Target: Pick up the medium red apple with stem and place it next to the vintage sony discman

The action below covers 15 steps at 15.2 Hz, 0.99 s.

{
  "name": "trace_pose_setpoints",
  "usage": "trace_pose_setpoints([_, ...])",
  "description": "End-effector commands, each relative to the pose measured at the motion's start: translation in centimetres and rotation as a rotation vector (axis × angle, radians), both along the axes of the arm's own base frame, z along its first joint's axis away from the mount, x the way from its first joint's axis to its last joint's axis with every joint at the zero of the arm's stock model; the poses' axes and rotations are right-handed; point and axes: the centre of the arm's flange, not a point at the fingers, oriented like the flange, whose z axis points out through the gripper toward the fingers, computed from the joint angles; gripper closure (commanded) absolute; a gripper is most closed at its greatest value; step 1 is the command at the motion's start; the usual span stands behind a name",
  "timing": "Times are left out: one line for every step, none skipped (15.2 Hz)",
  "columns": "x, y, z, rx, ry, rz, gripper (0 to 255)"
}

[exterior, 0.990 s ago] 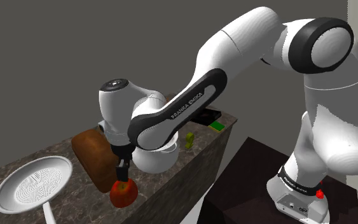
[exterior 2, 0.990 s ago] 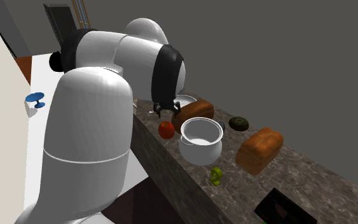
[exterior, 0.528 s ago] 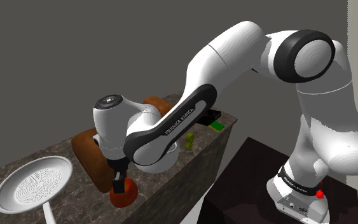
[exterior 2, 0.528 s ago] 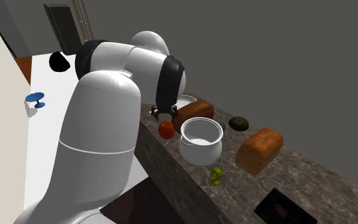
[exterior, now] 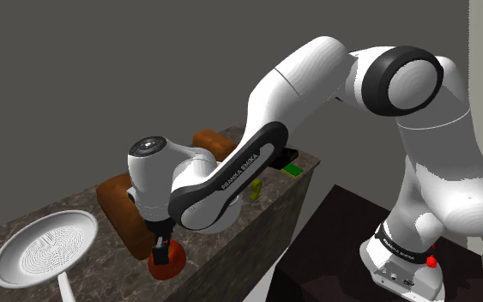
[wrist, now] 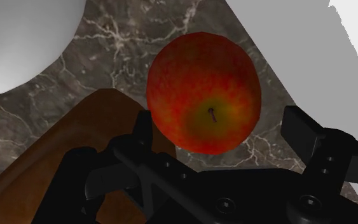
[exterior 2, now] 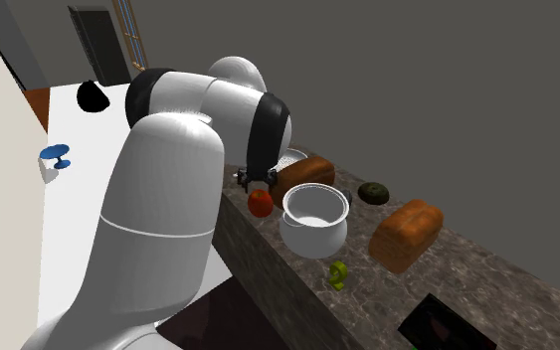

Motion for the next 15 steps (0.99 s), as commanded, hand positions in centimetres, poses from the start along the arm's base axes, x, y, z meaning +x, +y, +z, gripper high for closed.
trace_pose_setpoints([0.0,0.0,0.0,0.000,0.000,0.000,0])
trace_pose_setpoints([0.0,0.0,0.0,0.000,0.000,0.000,0])
trace_pose_setpoints([0.0,0.0,0.0,0.000,0.000,0.000,255])
trace_pose_setpoints([0.0,0.0,0.0,0.000,0.000,0.000,255])
trace_pose_setpoints([0.0,0.0,0.0,0.000,0.000,0.000,255])
trace_pose_setpoints([0.0,0.0,0.0,0.000,0.000,0.000,255])
trace_pose_setpoints([0.0,0.0,0.0,0.000,0.000,0.000,255])
trace_pose_setpoints([0.0,0.0,0.0,0.000,0.000,0.000,255])
trace_pose_setpoints([0.0,0.0,0.0,0.000,0.000,0.000,255])
trace_pose_setpoints([0.0,0.0,0.0,0.000,0.000,0.000,255])
trace_pose_setpoints([0.0,0.0,0.0,0.000,0.000,0.000,255])
trace_pose_setpoints([0.0,0.0,0.0,0.000,0.000,0.000,255])
trace_pose_setpoints([0.0,0.0,0.5,0.000,0.000,0.000,255])
trace_pose_setpoints([0.0,0.0,1.0,0.000,0.000,0.000,255])
trace_pose_setpoints([0.0,0.0,1.6,0.000,0.000,0.000,255])
